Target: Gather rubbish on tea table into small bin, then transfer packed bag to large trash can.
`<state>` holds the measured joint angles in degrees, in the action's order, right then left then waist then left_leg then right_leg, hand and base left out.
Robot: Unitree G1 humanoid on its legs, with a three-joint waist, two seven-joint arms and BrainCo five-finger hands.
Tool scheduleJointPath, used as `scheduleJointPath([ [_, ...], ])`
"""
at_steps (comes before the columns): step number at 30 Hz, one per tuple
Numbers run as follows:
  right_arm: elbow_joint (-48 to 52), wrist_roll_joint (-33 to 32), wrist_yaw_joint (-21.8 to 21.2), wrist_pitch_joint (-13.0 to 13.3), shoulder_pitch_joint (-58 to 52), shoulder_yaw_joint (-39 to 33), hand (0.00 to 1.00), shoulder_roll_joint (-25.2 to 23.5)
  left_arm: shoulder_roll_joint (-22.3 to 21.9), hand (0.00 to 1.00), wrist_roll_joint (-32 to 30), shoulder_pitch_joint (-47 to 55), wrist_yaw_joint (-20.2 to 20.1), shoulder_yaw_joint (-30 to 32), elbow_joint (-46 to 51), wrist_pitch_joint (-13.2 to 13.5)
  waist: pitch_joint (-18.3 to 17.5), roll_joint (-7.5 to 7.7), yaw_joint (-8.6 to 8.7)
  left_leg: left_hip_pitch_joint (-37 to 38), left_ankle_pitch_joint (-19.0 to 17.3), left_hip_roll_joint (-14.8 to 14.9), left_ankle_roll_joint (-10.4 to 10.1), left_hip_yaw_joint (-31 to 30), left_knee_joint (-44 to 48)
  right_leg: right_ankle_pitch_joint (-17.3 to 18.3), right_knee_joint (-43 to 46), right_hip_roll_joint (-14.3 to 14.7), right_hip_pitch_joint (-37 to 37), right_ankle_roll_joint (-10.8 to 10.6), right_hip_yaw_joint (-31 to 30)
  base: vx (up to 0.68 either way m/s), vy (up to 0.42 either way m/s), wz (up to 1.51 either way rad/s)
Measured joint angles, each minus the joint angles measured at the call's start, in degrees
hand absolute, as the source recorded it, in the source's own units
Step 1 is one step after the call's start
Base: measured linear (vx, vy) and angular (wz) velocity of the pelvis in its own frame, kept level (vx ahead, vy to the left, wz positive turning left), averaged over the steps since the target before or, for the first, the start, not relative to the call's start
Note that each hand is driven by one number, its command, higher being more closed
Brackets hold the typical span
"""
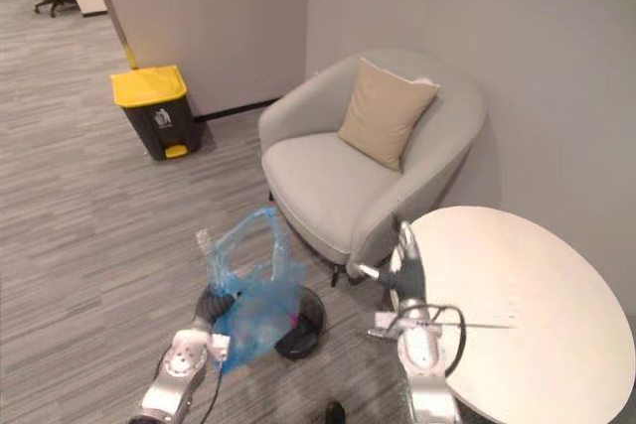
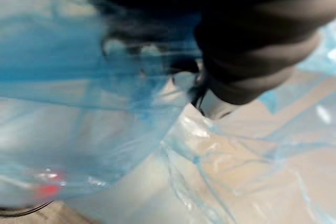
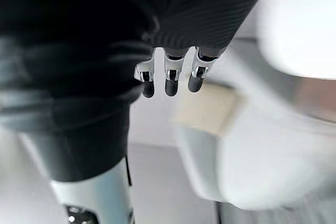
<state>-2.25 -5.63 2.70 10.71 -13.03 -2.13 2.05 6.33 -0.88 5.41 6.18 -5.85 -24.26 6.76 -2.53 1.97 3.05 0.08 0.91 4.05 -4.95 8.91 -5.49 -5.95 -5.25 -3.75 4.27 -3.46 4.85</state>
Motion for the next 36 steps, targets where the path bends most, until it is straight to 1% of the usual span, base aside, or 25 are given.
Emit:
scheduleJointPath([
  [2, -4.71, -2.41, -1.27, -0.16, -0.16, -0.1, 0.0, 0.06, 0.04, 1.0, 0.61, 0.26, -0.55, 1.41, -1.87, -0.12, 0.06, -0.09, 0.03, -0.01, -0.07, 0.01, -0.07, 0.0, -0.01, 0.38, -0.23, 0.0, 0.01, -0.36, 0.09, -0.06, -0.019, 0.03],
  [3, -7.81, -2.94, -1.81, -0.27, -0.11, -0.19, 0.0, 0.07, -0.06, 1.0, 1.07, 0.53, -0.97, 2.36, -2.91, -0.21, 0.1, -0.12, 0.02, -0.01, -0.36, 0.05, -0.5, 0.0, -0.01, 0.41, -0.25, 0.0, 0.0, -0.35, 0.24, -0.04, -0.016, 0.02],
  [5, -13.44, -3.07, -2.2, -0.88, -0.02, -1.13, 0.0, 0.01, -0.07, 1.0, 1.17, 0.59, -1.43, 3.04, -5.07, -0.39, 0.33, -0.21, -0.02, -0.01, -0.41, 0.12, -0.53, -0.08, -0.06, 0.45, -0.26, 0.0, -0.04, -0.29, 0.44, -0.01, -0.007, 0.02],
  [6, -18.7, -2.95, -2.21, -1.63, 0.37, -2.42, 0.0, 0.01, -0.25, 1.0, 1.19, 0.68, -1.56, 3.58, -6.96, -0.56, 0.51, -0.36, -0.17, 0.0, -0.49, 0.16, -0.4, -0.1, -0.18, 0.58, -0.26, 0.01, -0.04, -0.09, 0.51, 0.0, 0.0, 0.0],
  [9, -27.25, -0.49, -1.57, -3.5, 1.16, -4.7, 0.0, 0.14, -0.49, 1.0, 2.23, 1.26, -1.79, 4.92, -10.28, -1.15, 1.03, -0.71, -0.23, 0.01, -0.56, 0.25, -0.35, -0.1, -0.27, 0.58, -0.25, 0.03, -0.03, -0.13, 0.55, 0.0, 0.0, 0.0],
  [11, -33.3, 1.35, -0.96, -4.8, 1.47, -5.38, 0.0, 0.27, -0.49, 1.0, 2.36, 2.23, -1.81, 5.53, -12.12, -1.52, 1.36, -0.88, -0.25, 0.05, -0.45, 0.37, -0.68, -0.11, -0.28, 0.73, -0.19, 0.19, -0.05, -0.16, 0.55, 0.02, -0.006, -0.01],
  [13, -37.17, 2.31, -0.35, -5.57, 1.78, -5.8, 0.0, 0.24, -0.57, 1.0, 2.56, 2.47, -1.83, 6.13, -14.21, -2.12, 1.37, -0.88, -0.3, 0.17, -0.35, 0.37, -0.57, -0.13, -0.27, 0.79, 0.09, 0.3, -0.17, 0.01, 0.54, 0.06, -0.008, -0.01],
  [14, -38.5, 2.57, -0.27, -5.85, 1.89, -5.91, 0.0, 0.23, -0.59, 1.0, 2.73, 2.66, -1.83, 6.71, -15.18, -2.32, 1.41, -0.82, -0.31, 0.36, -0.37, 0.35, -0.58, -0.15, -0.28, 0.5, 0.14, 0.38, -0.33, 0.41, 0.51, 0.06, -0.001, -0.01],
  [16, -40.07, 3.4, 0.06, -6.03, 2.39, -5.99, 0.0, 0.27, -0.46, 1.0, 2.75, 3.32, -1.74, 7.19, -15.92, -2.42, 1.51, -0.71, -0.44, 0.6, -0.36, 0.35, -0.58, 0.02, -0.27, 0.46, 0.16, 0.46, -0.45, 0.44, 0.45, 0.05, -0.002, -0.05],
  [20, -43.77, 3.44, 0.73, -6.25, 5.29, -6.07, 0.0, 0.35, -0.43, 1.0, 3.36, 3.4, -1.62, 7.32, -17.28, -2.43, 4.22, -0.38, -0.86, 1.77, -0.52, 0.04, -0.4, 0.69, -0.1, 0.41, 0.18, 0.4, -1.37, 0.39, -0.26, 0.0, 0.007, -0.08],
  [22, -44.28, 3.49, 0.82, -6.73, 7.08, -6.05, 0.0, 0.39, -0.47, 1.0, 3.41, 3.53, -1.55, 7.79, -17.67, -2.44, 5.07, -0.28, -1.62, 0.66, -1.14, -0.18, -0.04, 1.45, 1.15, 0.07, 0.27, 0.15, -0.35, 0.13, -1.11, -0.05, 0.023, -0.18],
  [23, -44.59, 3.54, 0.88, -6.74, 7.37, -6.04, 0.0, 0.48, -0.48, 1.0, 3.43, 3.47, -1.52, 7.95, -17.75, -2.43, 5.29, -0.29, -1.71, -0.17, -1.33, -0.25, 0.05, 1.55, 1.88, 0.11, 0.95, 0.02, 0.47, 0.09, -1.32, -0.06, 0.025, -0.13],
  [26, -46.23, 5.38, 1.83, -7.21, 10.29, -5.22, 0.0, 1.26, -0.33, 1.0, 4.03, 2.1, -1.38, 8.95, -18.07, -2.41, 8.15, -0.37, -1.99, -3.97, -2.69, -0.39, 0.7, 1.47, 6.41, 2.77, 8.14, -0.91, 5.49, -0.34, -1.86, -0.08, 0.012, 0.03],
  [27, -46.29, 5.69, 2.26, -7.4, 10.65, -4.21, 0.0, 1.65, -0.24, 1.0, 4.56, 1.84, -1.34, 9.0, -18.02, -2.43, 8.52, -0.23, -2.17, -6.06, -3.52, -0.68, 1.06, 1.25, 9.16, 4.06, 11.54, -1.53, 7.51, -0.87, -1.81, -0.08, 0.018, 0.18],
  [28, -46.54, 5.69, 2.36, -7.45, 10.48, -3.75, 0.0, 1.79, -0.22, 1.0, 4.68, 1.7, -1.32, 8.98, -17.87, -2.42, 8.67, -0.14, -2.21, -7.26, -3.94, -0.79, 1.32, 1.09, 10.84, 4.41, 12.87, -1.75, 8.04, -1.45, -2.05, -0.07, 0.017, 0.28],
  [29, -46.6, 5.68, 2.43, -7.48, 10.49, -3.43, 0.0, 1.81, -0.2, 1.0, 4.69, 1.7, -1.29, 8.92, -17.51, -2.42, 8.81, -0.43, -2.25, -7.97, -4.17, -0.3, 1.72, 0.26, 11.76, 5.41, 14.13, -1.79, 7.93, -2.31, -2.5, -0.03, 0.029, 0.65],
  [30, -46.47, 5.66, 2.45, -7.47, 10.26, -3.15, 0.0, 1.65, -0.26, 1.0, 4.67, 0.95, -1.3, 8.71, -16.97, -2.33, 9.41, -0.27, -1.95, -8.67, -4.23, -0.44, 1.81, -1.88, 13.25, 12.12, 24.51, -1.72, 9.33, -2.96, -5.08, -0.01, -0.017, 1.03],
  [31, -46.6, 5.65, 2.5, -7.48, 9.41, -3.11, 0.0, 1.38, -0.11, 1.0, 4.66, 0.51, -1.28, 8.48, -16.7, -2.18, 9.49, -0.25, -2.02, -9.4, -4.21, -0.92, 1.77, -3.86, 14.37, 15.81, 31.44, -1.36, 9.58, -3.27, -6.33, 0.03, -0.07, 1.31],
  [32, -46.96, 5.64, 2.58, -7.47, 9.06, -2.71, 0.0, 1.08, 0.31, 1.0, 4.65, 0.59, -1.19, 8.21, -16.04, -2.17, 8.91, 1.02, -2.29, -9.99, -3.79, -1.63, 1.24, -5.52, 15.0, 18.48, 34.77, -1.41, 9.29, -3.48, -7.53, 0.0, -0.124, 0.99],
  [33, -47.13, 5.64, 2.65, -7.45, 9.14, -2.13, 0.0, 1.04, 0.72, 1.0, 4.65, 0.83, -1.06, 8.22, -15.57, -2.12, 8.85, 1.85, -2.71, -10.55, -3.63, -2.03, 0.99, -6.26, 15.5, 19.46, 33.95, -1.42, 8.75, -3.3, -8.17, -0.03, -0.162, 0.73],
  [34, -47.16, 5.64, 2.93, -7.34, 9.95, -2.0, 0.0, 1.04, 0.83, 1.0, 4.65, 0.85, -0.94, 8.3, -15.54, -2.17, 8.79, 2.56, -3.6, -11.82, -3.16, -1.99, 0.32, -7.19, 16.21, 20.32, 30.15, -1.1, 7.34, -2.21, -8.69, -0.13, -0.16, 0.36],
  [35, -47.0, 5.64, 3.15, -7.19, 11.49, -2.0, 0.0, 1.31, 0.34, 1.0, 4.66, 0.82, -0.78, 8.32, -15.65, -2.17, 9.17, 1.85, -4.31, -13.19, -2.29, -1.46, -0.15, -7.74, 16.09, 19.93, 26.47, -0.19, 6.65, 0.22, -8.42, -0.15, -0.135, 0.29],
  [36, -46.87, 5.64, 3.28, -7.16, 12.57, -1.99, 0.0, 1.68, -0.32, 1.0, 4.66, 0.8, -0.7, 8.31, -15.62, -2.16, 9.81, 0.75, -4.63, -13.8, -1.32, -0.78, -0.36, -8.33, 15.62, 18.65, 25.05, 0.57, 6.57, 0.59, -7.6, -0.21, -0.093, 0.27],
])
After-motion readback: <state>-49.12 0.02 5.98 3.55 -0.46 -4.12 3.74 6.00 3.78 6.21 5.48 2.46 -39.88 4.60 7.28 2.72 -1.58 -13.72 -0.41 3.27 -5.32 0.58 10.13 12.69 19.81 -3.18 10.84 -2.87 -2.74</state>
